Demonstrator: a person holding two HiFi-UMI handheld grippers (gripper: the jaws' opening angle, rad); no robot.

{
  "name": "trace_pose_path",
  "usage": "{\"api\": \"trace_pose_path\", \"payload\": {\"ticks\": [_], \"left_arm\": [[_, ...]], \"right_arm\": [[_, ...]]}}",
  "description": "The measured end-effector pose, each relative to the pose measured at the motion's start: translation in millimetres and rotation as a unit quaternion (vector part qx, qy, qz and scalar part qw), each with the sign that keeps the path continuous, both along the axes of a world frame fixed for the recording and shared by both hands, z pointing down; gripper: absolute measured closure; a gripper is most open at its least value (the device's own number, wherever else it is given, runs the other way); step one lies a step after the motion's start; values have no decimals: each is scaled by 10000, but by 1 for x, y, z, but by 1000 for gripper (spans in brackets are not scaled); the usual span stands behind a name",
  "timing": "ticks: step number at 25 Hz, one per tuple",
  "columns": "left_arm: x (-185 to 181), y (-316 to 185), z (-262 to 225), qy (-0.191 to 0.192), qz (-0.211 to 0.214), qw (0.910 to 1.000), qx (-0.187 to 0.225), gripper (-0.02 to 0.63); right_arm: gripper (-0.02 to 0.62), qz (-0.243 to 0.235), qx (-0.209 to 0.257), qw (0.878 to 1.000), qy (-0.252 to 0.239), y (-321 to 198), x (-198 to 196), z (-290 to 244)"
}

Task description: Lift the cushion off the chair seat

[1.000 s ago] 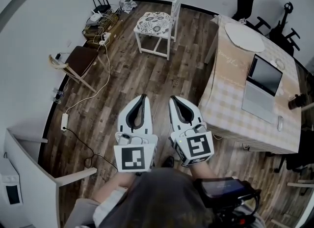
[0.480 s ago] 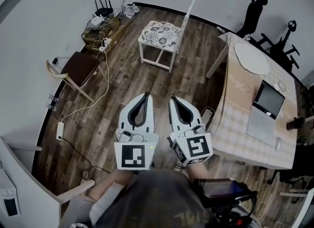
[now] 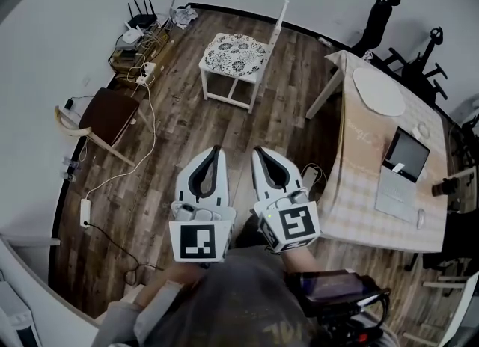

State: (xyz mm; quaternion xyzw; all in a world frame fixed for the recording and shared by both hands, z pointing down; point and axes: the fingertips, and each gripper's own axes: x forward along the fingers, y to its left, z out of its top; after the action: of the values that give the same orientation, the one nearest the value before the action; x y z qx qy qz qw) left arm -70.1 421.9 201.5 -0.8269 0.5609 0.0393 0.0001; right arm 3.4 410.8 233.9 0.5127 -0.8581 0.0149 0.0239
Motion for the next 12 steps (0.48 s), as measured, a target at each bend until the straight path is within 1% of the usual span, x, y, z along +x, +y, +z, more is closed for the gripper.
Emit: {"api": "trace_pose_path", "payload": {"ticks": [7,12], "left_arm": [[2,-45,8,-96,11,9999,-88,600],[7,-91,9,-238,-18,9997,-92,600]], "right_arm": [[591,267,-303,9992,-51,-44,8,9],[592,32,-86,9998,-169,-93,7,14]]}}
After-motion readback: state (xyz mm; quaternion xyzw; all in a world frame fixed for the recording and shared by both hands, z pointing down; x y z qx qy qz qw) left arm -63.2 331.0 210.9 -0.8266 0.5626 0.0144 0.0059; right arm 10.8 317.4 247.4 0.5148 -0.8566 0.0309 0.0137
